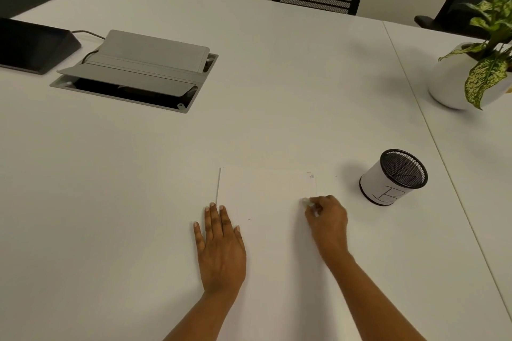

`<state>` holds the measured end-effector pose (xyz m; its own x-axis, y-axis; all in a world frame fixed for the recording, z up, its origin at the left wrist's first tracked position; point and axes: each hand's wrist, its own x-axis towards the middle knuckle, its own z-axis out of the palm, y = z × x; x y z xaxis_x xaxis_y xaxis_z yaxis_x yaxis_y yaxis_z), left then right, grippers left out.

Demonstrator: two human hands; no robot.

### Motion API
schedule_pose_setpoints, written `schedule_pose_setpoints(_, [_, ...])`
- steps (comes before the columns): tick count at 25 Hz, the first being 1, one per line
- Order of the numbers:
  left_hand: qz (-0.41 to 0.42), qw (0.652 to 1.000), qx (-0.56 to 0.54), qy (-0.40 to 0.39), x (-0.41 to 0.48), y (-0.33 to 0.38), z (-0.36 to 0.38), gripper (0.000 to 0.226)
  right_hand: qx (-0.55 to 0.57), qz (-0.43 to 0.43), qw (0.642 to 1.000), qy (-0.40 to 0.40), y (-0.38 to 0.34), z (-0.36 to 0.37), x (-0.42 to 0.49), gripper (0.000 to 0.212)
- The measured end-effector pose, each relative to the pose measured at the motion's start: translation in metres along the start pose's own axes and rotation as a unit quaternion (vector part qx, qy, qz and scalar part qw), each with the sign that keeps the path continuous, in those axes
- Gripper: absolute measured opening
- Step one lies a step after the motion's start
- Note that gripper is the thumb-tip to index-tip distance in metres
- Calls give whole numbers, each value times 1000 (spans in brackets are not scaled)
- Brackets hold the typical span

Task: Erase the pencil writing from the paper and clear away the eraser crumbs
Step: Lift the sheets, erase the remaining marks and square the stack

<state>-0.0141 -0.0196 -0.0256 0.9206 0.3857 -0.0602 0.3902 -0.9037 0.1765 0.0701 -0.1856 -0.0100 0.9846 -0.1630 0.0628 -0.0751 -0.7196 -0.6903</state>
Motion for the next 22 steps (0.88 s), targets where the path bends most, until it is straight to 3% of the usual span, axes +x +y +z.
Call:
schedule_pose_setpoints(4, [8, 1000, -4, -7, 0, -1, 2, 72, 107, 145, 979, 100, 16, -27, 8, 21])
schedule_pose_setpoints(8, [19, 999, -24, -9, 1, -1, 1, 78, 169, 237, 948, 128, 40, -40, -15, 25])
schedule_pose_setpoints(11, [12, 999, -49, -11, 2, -2, 4, 76, 157, 153, 962, 163, 33, -37, -35, 19])
schedule_pose_setpoints(14, [-15, 998, -59, -22, 8, -4, 5, 56, 35, -1, 999, 11, 21, -19, -67, 26])
schedule_pose_setpoints(17, [-35, 988, -149, 9, 13, -1, -10, 56, -50, -25, 996, -62, 22, -11, -80, 36])
schedule_pose_setpoints(20, [-76, 934, -346, 56, 23, 0, -28, 55, -76, -28, 994, -71, 20, -14, -76, 38])
schedule_pose_setpoints(22, [-117, 889, -443, 10, 34, 0, -41, 51, -89, -32, 992, -79, 18, -14, -75, 38])
